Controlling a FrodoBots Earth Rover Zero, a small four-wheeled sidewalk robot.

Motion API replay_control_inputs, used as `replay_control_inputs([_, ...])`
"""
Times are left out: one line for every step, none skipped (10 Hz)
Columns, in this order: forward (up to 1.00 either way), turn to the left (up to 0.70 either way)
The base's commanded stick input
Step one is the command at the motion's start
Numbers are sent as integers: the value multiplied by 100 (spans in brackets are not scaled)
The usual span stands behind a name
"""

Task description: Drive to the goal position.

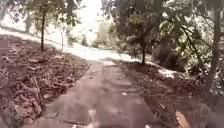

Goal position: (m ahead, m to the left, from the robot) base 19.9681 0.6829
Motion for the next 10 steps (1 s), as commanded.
replay_control_inputs([100, 0])
replay_control_inputs([100, 0])
replay_control_inputs([100, 0])
replay_control_inputs([100, 0])
replay_control_inputs([100, 0])
replay_control_inputs([100, 7])
replay_control_inputs([100, 40])
replay_control_inputs([100, 10])
replay_control_inputs([100, 0])
replay_control_inputs([100, 0])
